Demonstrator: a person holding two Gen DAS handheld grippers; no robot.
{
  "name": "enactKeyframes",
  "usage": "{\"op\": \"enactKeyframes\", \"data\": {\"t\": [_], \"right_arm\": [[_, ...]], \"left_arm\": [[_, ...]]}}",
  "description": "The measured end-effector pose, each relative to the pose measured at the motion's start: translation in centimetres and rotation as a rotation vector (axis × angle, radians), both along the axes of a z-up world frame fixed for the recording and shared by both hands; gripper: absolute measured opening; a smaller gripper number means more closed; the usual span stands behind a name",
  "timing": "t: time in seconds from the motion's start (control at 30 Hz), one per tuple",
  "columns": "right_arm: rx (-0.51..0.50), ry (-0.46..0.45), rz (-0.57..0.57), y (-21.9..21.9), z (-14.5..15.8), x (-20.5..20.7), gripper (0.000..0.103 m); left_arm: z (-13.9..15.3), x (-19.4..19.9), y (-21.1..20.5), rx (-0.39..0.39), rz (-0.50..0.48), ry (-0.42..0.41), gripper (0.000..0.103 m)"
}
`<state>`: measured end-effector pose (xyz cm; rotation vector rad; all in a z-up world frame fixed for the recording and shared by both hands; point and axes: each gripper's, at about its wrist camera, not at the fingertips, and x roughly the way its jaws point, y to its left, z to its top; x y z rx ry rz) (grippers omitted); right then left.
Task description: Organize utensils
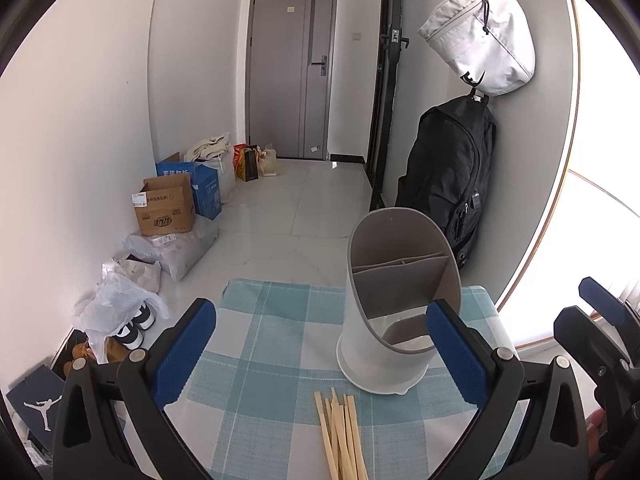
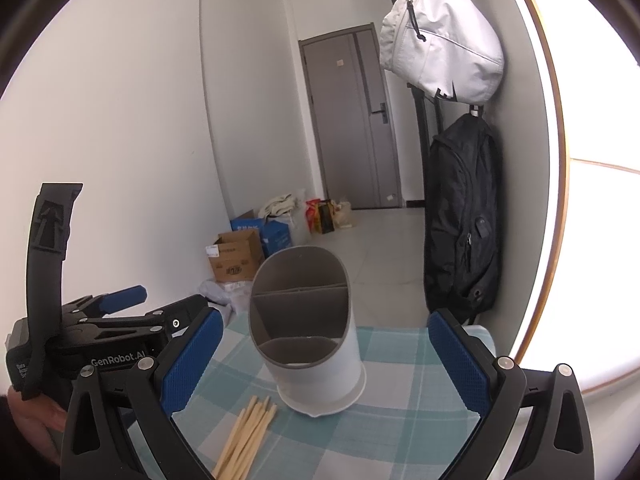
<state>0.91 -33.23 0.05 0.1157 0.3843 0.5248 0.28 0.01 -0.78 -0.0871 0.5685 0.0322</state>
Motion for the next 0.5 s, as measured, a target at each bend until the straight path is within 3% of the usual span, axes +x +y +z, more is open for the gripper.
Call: {"op": "enactKeyframes", "data": {"t": [0.5], "right_arm": [[0.001, -0.008, 0.008, -0.11, 0.0, -0.14, 0.103]], "left_arm": [[-0.45, 0.2, 0.43, -0.027, 0.012, 0.022, 0.102]]}}
